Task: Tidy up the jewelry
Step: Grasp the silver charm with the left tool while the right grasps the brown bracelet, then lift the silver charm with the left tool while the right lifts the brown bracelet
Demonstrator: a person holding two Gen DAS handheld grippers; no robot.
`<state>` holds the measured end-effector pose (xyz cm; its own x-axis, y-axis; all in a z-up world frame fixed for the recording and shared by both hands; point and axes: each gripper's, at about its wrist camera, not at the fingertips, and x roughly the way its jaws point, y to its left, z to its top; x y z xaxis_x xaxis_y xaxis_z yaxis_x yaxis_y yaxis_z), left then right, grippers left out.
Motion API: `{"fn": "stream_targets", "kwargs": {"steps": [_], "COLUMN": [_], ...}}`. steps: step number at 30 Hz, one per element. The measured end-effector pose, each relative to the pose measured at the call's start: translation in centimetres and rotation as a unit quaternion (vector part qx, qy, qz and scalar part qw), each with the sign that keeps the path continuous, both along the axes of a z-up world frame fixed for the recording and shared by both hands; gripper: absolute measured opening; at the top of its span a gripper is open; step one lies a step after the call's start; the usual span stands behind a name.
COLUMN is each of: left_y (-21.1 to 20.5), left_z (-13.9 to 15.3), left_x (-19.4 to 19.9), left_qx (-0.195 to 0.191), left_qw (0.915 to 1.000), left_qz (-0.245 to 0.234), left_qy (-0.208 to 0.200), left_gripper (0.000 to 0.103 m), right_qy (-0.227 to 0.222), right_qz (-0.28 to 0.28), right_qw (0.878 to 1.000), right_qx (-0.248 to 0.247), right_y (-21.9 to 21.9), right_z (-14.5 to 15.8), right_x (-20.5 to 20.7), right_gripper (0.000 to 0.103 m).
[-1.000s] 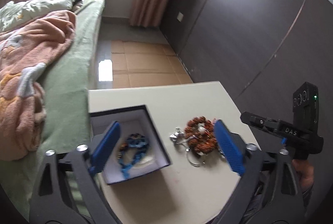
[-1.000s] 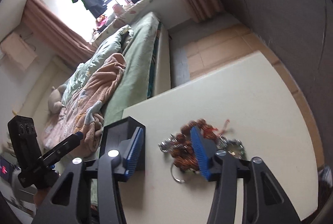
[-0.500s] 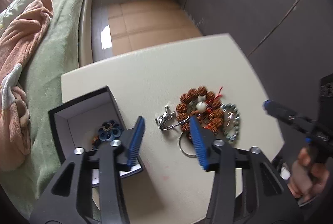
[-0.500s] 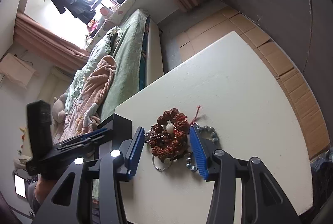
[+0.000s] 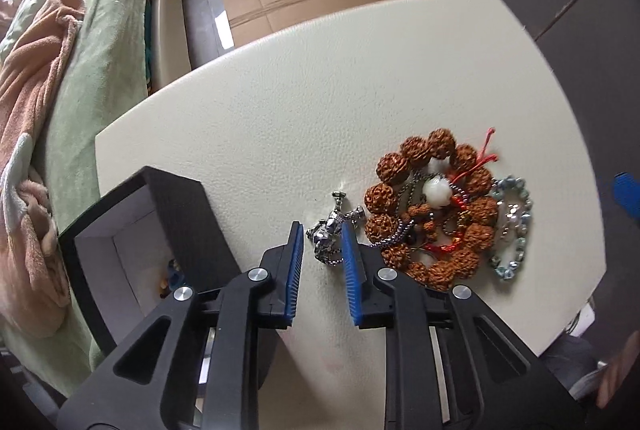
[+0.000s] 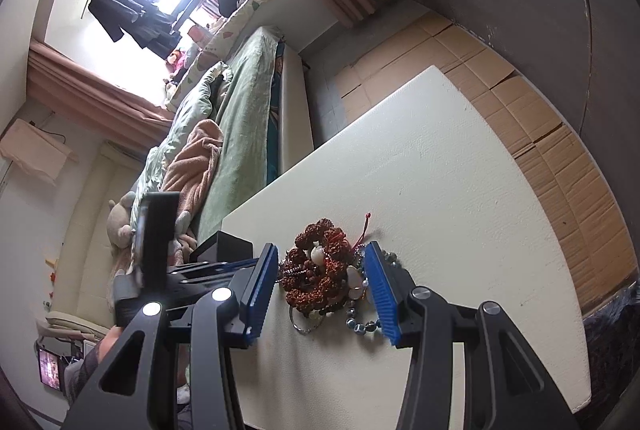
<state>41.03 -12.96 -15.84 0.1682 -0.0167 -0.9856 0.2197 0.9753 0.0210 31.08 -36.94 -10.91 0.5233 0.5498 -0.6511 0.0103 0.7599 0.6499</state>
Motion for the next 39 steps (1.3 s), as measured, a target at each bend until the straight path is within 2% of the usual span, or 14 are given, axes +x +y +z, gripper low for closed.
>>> {"fn": "stream_targets", "kwargs": {"steps": [10, 11, 15, 26, 35, 39], "left_y": [-0.7, -0.6, 0.1, 1.3, 2.1, 1.8], "left_z": [-0.8, -0.9, 0.3, 8.2, 16.0, 19.0], "left_x": [0.2, 0.2, -0.2, -1.9, -2.6, -3.4], "left_qx": [0.008, 0.010, -0.010, -0.051, -0.086, -0.090], "left_qw": [0.9999, 0.9999, 0.9999, 0.9956, 0.9851, 0.9805], "left_qz": [-0.003, -0.009, -0.001, 0.002, -0.004, -0.012], "left_qy": [0.007, 0.006, -0.003, -0.079, -0.149, -0.174], "left_gripper": [0.021, 0.016, 0.013, 0.013, 0.013, 0.013], "right_qy": [0.017, 0.021, 0.041, 0.058, 0.072, 0.072], "right_qz": [0.010, 0.012, 0.021, 0.034, 0.053, 0.057], "right_qw": [1.000, 1.000, 0.999, 0.997, 0.995, 0.992], "right_qx": [-0.007, -0.008, -0.009, -0.034, -0.051, -0.082], "right_y": [0.8, 1.1, 2.2, 3.9, 5.8, 6.7], "right_z": [-1.0, -1.2, -2.5, -3.9, -5.1, -5.5], "right_x": [0.9, 1.1, 2.1, 3.2, 4.9, 5.6], "right_gripper": [0.045, 0.045, 0.036, 0.033, 0.029, 0.029]}}
